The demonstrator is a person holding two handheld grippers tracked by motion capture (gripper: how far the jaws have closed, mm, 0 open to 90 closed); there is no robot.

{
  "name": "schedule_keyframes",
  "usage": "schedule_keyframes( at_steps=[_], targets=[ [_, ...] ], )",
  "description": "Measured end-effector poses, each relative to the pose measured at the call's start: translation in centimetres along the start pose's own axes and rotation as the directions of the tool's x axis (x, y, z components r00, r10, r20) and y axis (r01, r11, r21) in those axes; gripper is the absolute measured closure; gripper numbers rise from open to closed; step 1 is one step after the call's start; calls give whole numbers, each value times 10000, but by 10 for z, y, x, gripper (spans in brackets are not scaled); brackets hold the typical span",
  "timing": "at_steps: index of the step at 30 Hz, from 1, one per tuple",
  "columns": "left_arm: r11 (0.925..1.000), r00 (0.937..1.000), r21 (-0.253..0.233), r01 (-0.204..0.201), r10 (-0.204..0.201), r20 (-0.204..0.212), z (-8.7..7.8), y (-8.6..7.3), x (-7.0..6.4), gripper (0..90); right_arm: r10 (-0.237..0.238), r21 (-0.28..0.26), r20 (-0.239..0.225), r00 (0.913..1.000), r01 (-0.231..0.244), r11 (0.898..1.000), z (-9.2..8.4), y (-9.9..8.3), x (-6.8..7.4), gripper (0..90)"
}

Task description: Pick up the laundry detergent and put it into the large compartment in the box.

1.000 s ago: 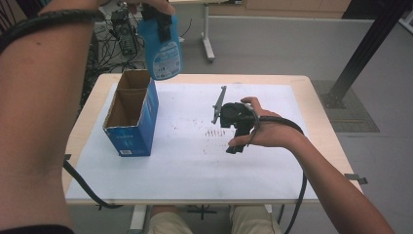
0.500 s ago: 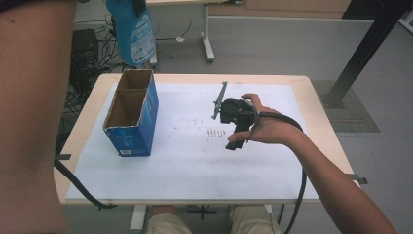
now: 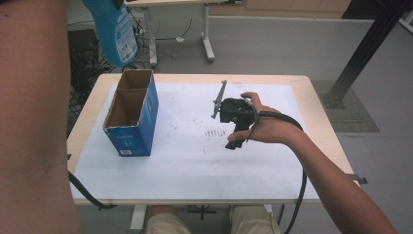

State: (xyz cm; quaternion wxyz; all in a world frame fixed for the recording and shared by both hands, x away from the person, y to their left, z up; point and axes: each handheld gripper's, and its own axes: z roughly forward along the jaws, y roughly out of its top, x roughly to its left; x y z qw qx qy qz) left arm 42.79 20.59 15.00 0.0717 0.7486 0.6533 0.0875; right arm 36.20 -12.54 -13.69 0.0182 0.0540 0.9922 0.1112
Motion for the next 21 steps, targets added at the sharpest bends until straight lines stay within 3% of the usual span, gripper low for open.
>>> schedule_keyframes(
  at_steps=[9, 12, 21],
  targets=[
    [9968, 9973, 336, 723, -726, 76, 17, 0, 10, 371, -34, -26, -1, 10000, 34, 10000, -1, 0, 2, 58],
    [9917, 9924, 530, 1168, -1187, 330, 32, -2, 22, 371, -45, -34, -10, 10000, 45, 10000, 0, -1, 3, 59],
    [9834, 9861, 837, 1607, -1637, 298, 65, -4, 35, 371, -32, -103, -57, 10000, 31, 9999, 5, -3, 2, 58]
  ],
)
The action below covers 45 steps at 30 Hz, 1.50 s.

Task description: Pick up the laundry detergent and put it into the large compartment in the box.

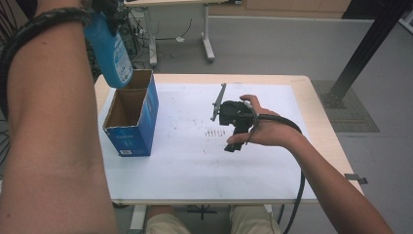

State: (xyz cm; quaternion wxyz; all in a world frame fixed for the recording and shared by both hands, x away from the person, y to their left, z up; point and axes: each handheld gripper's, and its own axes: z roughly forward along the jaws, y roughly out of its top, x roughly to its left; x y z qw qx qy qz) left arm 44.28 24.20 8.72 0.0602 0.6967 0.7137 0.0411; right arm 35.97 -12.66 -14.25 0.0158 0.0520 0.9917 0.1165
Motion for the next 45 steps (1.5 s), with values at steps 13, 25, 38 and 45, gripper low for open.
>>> schedule_keyframes(
  at_steps=[13, 25, 38, 45],
  targets=[
    [9994, 9990, 138, 314, -318, 302, 48, -3, 17, 370, 1, 81, -23, 10000, -1, 10000, 4, 3, 1, 57],
    [9987, 9987, 206, 461, -465, 212, 80, -6, 24, 370, 23, 147, -15, 10000, -22, 9999, 5, 5, 3, 58],
    [9979, 9985, 483, 442, -456, 291, 111, -9, 29, 370, -23, 340, -11, 10000, 23, 9994, 8, 11, 3, 60],
    [9977, 9985, 550, 398, -418, 353, 131, -16, 27, 370, -73, 308, 26, 10000, 72, 9995, 7, 13, 6, 60]
  ],
)
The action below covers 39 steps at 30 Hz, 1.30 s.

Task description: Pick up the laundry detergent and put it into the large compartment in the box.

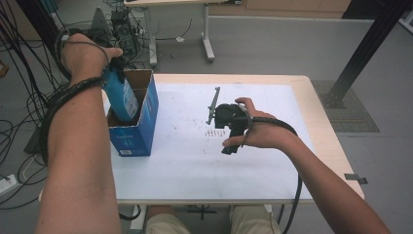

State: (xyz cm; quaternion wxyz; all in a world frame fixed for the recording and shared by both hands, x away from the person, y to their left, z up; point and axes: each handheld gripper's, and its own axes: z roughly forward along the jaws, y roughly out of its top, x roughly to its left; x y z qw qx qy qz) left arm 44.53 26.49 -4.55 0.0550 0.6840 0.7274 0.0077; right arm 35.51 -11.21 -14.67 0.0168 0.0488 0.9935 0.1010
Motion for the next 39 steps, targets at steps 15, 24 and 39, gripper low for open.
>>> schedule_keyframes(
  at_steps=[15, 24, 39],
  targets=[
    [9994, 9990, -33, -340, 339, -302, 52, -13, -11, 370, -4, -28, -26, 10000, 4, 10000, 3, -1, 2, 60],
    [9989, 9980, -164, -442, 434, -470, 73, -18, -16, 370, 52, 46, -89, 9999, -51, 10000, 6, 0, 1, 60],
    [9979, 9961, 78, -636, 640, -601, 103, -18, -23, 370, 104, 51, -122, 9999, -103, 9999, 8, -5, -3, 59]
  ],
)
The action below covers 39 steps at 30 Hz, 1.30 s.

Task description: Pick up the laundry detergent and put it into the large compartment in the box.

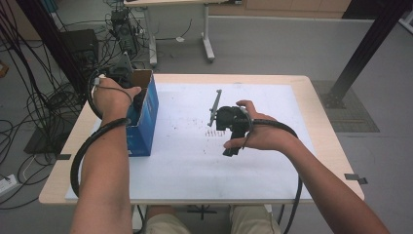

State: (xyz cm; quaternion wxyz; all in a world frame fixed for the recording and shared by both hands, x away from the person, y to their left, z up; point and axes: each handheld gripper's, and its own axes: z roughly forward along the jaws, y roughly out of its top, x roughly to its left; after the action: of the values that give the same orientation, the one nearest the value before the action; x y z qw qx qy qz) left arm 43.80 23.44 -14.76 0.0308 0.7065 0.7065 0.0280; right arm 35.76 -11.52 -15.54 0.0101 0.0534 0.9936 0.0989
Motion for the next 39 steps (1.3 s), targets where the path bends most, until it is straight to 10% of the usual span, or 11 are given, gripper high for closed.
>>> schedule_keyframes(
  at_steps=[39],
  targets=[
    [9996, 9998, -196, -194, 193, -54, 9, -5, -2, 369, 74, 40, -1, 10000, -74, 10000, 4, 4, -2, 55]
  ],
)
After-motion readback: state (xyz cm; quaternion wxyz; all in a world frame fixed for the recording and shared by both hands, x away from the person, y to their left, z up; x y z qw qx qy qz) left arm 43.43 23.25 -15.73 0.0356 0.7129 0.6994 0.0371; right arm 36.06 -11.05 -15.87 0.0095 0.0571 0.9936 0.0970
